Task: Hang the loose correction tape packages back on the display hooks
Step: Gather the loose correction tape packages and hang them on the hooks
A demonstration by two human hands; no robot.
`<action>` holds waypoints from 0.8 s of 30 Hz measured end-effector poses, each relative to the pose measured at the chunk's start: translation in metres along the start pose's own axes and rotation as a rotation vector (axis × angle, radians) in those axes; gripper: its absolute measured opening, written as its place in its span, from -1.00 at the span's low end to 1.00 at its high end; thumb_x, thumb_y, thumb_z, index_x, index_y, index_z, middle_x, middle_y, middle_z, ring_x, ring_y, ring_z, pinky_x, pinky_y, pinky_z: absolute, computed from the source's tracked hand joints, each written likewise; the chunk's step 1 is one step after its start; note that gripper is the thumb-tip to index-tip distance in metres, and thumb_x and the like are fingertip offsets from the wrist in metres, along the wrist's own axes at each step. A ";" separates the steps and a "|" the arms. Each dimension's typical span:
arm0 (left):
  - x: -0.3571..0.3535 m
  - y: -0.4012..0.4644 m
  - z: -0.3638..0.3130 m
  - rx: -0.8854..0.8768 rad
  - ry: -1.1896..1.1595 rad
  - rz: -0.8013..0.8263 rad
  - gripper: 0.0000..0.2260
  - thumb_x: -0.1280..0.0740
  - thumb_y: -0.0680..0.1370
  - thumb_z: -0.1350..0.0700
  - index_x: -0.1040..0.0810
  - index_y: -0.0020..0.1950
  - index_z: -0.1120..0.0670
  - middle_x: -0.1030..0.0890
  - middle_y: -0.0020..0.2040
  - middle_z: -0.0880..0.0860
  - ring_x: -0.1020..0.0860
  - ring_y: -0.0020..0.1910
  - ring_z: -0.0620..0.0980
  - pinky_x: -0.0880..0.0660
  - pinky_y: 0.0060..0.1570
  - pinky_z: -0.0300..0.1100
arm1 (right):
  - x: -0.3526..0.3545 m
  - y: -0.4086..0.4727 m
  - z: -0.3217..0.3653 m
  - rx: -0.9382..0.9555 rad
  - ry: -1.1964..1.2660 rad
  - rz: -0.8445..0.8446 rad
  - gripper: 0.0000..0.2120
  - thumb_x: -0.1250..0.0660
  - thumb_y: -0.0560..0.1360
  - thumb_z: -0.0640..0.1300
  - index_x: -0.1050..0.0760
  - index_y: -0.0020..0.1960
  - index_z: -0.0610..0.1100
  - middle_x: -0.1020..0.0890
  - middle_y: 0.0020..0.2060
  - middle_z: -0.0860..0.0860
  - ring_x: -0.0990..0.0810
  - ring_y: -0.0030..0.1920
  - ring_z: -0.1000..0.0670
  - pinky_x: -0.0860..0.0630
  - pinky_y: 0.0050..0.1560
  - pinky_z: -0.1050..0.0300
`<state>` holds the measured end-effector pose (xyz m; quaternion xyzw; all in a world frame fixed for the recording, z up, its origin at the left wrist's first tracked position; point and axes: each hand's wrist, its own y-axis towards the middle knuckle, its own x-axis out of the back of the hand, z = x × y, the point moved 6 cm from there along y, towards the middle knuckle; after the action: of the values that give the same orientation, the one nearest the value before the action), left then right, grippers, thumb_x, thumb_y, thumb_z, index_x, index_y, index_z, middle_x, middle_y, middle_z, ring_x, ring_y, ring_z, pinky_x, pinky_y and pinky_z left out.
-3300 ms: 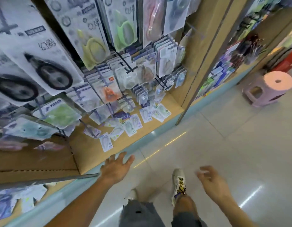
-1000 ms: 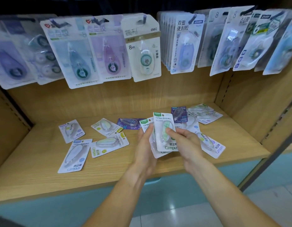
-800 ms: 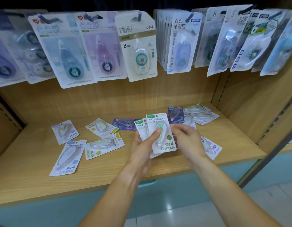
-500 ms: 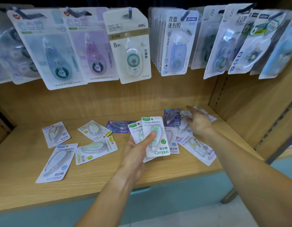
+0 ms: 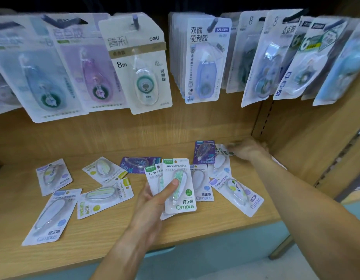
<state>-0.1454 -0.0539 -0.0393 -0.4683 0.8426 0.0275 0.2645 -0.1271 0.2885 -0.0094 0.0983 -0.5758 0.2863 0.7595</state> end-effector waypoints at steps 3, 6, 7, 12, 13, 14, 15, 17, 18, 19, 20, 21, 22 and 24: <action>0.001 0.000 -0.003 -0.006 -0.003 -0.003 -0.60 -0.47 0.54 0.19 -0.59 0.39 0.12 -0.72 0.22 0.13 -0.71 0.19 0.17 -0.67 0.07 0.09 | -0.003 0.014 0.007 0.002 -0.048 0.011 -0.26 -0.44 0.44 0.31 -0.38 0.47 -0.07 -0.36 0.51 -0.17 -0.23 0.51 -0.28 -0.21 0.47 -0.13; 0.001 -0.002 -0.004 -0.008 -0.001 -0.015 -0.61 -0.47 0.55 0.19 -0.59 0.38 0.12 -0.73 0.22 0.12 -0.71 0.18 0.16 -0.69 0.01 0.06 | -0.003 0.018 0.007 0.021 -0.016 -0.020 -0.16 -0.51 0.35 0.32 -0.36 0.45 -0.10 -0.35 0.48 -0.22 -0.34 0.46 -0.29 -0.34 0.43 -0.12; 0.000 -0.003 -0.005 -0.005 -0.001 -0.017 -0.62 -0.47 0.55 0.19 -0.60 0.38 0.12 -0.73 0.21 0.12 -0.71 0.17 0.16 -0.70 -0.02 0.04 | -0.004 0.017 0.003 0.013 0.020 -0.022 -0.13 -0.54 0.35 0.29 -0.33 0.47 -0.12 -0.27 0.49 -0.26 -0.34 0.45 -0.31 -0.36 0.44 -0.12; -0.001 -0.004 -0.004 0.004 -0.010 -0.003 -0.63 -0.46 0.56 0.19 -0.60 0.37 0.12 -0.73 0.21 0.12 -0.72 0.16 0.15 -0.70 -0.05 0.03 | 0.020 -0.010 -0.007 0.135 0.531 -0.404 -0.34 -0.69 0.30 0.01 -0.52 0.27 -0.18 -0.16 0.49 -0.22 -0.48 0.26 -0.16 -0.41 0.32 0.17; -0.001 -0.004 -0.005 0.004 -0.014 0.000 -0.64 -0.46 0.57 0.18 -0.60 0.37 0.11 -0.73 0.21 0.12 -0.72 0.17 0.15 -0.70 -0.04 0.03 | 0.023 -0.019 -0.009 0.133 0.686 -0.456 -0.42 -0.70 0.27 -0.01 -0.54 0.18 -0.14 -0.23 0.46 -0.18 -0.49 0.19 -0.06 -0.41 0.24 0.28; -0.001 -0.003 -0.005 0.004 -0.020 -0.002 -0.65 -0.45 0.58 0.19 -0.60 0.37 0.11 -0.73 0.21 0.12 -0.71 0.17 0.15 -0.70 -0.03 0.04 | 0.023 -0.028 -0.009 0.125 0.845 -0.442 -0.45 -0.72 0.24 0.02 -0.56 0.10 -0.10 -0.34 0.40 -0.14 -0.52 0.16 -0.02 -0.44 0.18 0.30; -0.001 -0.003 -0.006 0.005 -0.024 -0.003 -0.66 -0.45 0.58 0.19 -0.60 0.37 0.11 -0.73 0.21 0.13 -0.71 0.18 0.15 -0.70 -0.01 0.05 | 0.020 -0.037 -0.006 0.118 1.003 -0.357 -0.45 -0.73 0.21 0.07 -0.57 0.05 -0.08 -0.48 0.33 -0.13 -0.59 0.14 -0.02 -0.51 0.17 0.25; 0.000 -0.003 -0.007 0.011 -0.031 -0.012 -0.66 -0.44 0.59 0.21 -0.60 0.37 0.12 -0.72 0.22 0.14 -0.70 0.19 0.17 -0.70 0.02 0.08 | 0.012 -0.067 0.006 0.151 1.179 -0.117 -0.47 -0.72 0.17 0.12 -0.63 0.01 -0.08 -0.70 0.12 -0.07 -0.69 0.08 -0.02 -0.60 0.13 0.13; 0.002 -0.003 -0.008 0.015 -0.029 -0.021 -0.66 -0.45 0.59 0.21 -0.60 0.37 0.12 -0.72 0.22 0.14 -0.70 0.19 0.18 -0.69 0.04 0.10 | 0.008 -0.086 0.012 0.192 1.187 -0.001 -0.51 -0.71 0.19 0.09 -0.66 0.01 -0.07 -0.74 0.05 -0.04 -0.71 0.05 0.01 -0.59 0.10 0.15; 0.002 -0.003 -0.008 0.022 -0.027 -0.027 -0.64 -0.46 0.58 0.21 -0.59 0.38 0.12 -0.73 0.21 0.14 -0.70 0.19 0.19 -0.69 0.05 0.12 | 0.004 -0.104 0.018 0.253 1.186 0.114 -0.55 -0.69 0.19 0.03 -0.70 0.02 -0.07 -0.75 0.03 -0.04 -0.71 0.04 0.02 -0.58 0.11 0.16; 0.005 -0.003 -0.009 0.028 -0.027 -0.032 -0.63 -0.47 0.57 0.21 -0.59 0.38 0.12 -0.73 0.21 0.14 -0.70 0.19 0.19 -0.69 0.06 0.12 | 0.000 -0.123 0.024 0.333 1.185 0.239 -0.54 -0.68 0.17 -0.03 -0.72 0.04 -0.09 -0.75 0.06 -0.06 -0.72 0.06 0.00 -0.57 0.15 0.15; 0.007 -0.004 -0.011 0.032 -0.023 -0.035 -0.62 -0.48 0.56 0.20 -0.59 0.39 0.12 -0.73 0.21 0.13 -0.71 0.18 0.18 -0.69 0.04 0.12 | -0.006 -0.139 0.032 0.405 1.171 0.364 -0.52 -0.67 0.15 -0.08 -0.73 0.06 -0.10 -0.74 0.09 -0.06 -0.71 0.11 -0.03 -0.56 0.18 0.12; 0.010 -0.005 -0.012 0.035 -0.018 -0.036 -0.61 -0.49 0.55 0.20 -0.59 0.39 0.11 -0.73 0.21 0.13 -0.71 0.18 0.18 -0.69 0.02 0.10 | -0.010 -0.154 0.039 0.479 1.127 0.475 -0.49 -0.66 0.14 -0.13 -0.73 0.09 -0.13 -0.73 0.13 -0.05 -0.70 0.17 -0.06 -0.55 0.21 0.09; 0.017 -0.009 -0.016 0.047 -0.010 -0.029 -0.61 -0.50 0.54 0.19 -0.61 0.36 0.11 -0.73 0.19 0.13 -0.72 0.16 0.16 -0.68 -0.01 0.09 | -0.018 -0.169 0.050 0.575 1.011 0.617 -0.49 -0.63 0.19 -0.25 -0.72 0.14 -0.18 -0.70 0.21 -0.01 -0.66 0.24 -0.04 -0.56 0.24 0.04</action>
<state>-0.1519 -0.0768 -0.0313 -0.4741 0.8347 0.0064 0.2801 -0.0787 0.1206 0.0203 -0.0190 -0.0501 0.6442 0.7630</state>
